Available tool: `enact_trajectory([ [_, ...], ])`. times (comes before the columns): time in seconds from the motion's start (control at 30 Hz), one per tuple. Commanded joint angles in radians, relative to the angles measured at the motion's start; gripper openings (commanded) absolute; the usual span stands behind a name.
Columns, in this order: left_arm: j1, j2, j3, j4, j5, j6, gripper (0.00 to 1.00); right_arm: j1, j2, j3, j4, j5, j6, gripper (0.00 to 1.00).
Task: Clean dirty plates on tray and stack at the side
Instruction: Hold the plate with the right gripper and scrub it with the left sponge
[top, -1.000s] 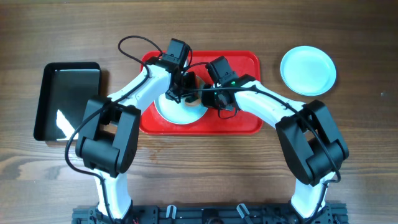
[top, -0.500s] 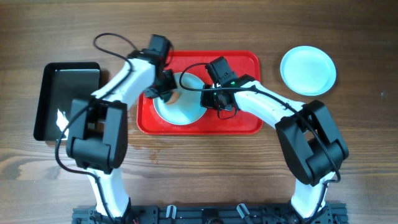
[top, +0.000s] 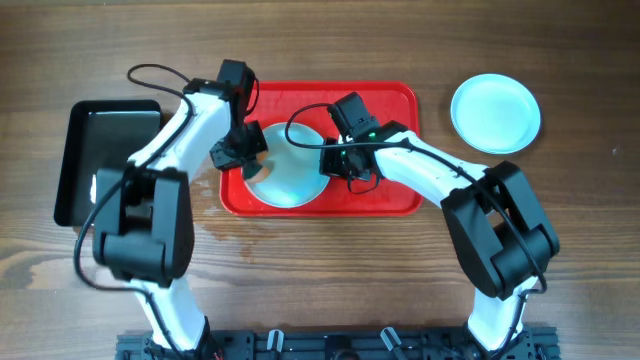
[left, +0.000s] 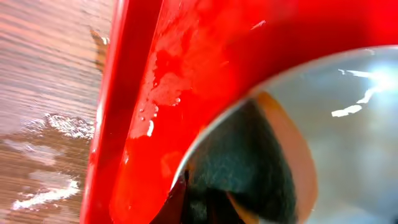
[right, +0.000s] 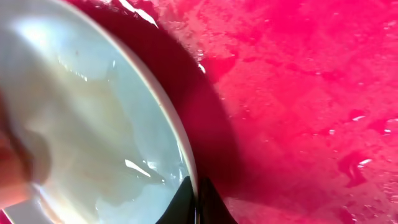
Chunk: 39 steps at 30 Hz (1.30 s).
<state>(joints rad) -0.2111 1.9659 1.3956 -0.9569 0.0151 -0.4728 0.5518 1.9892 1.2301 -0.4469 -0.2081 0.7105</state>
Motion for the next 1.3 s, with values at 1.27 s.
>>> enact_trajectory([
  [1.27, -0.110, 0.097, -0.002, -0.041, -0.322, -0.085, 0.04, -0.016, 0.025, -0.010, -0.025, 0.051, -0.004, 0.04],
])
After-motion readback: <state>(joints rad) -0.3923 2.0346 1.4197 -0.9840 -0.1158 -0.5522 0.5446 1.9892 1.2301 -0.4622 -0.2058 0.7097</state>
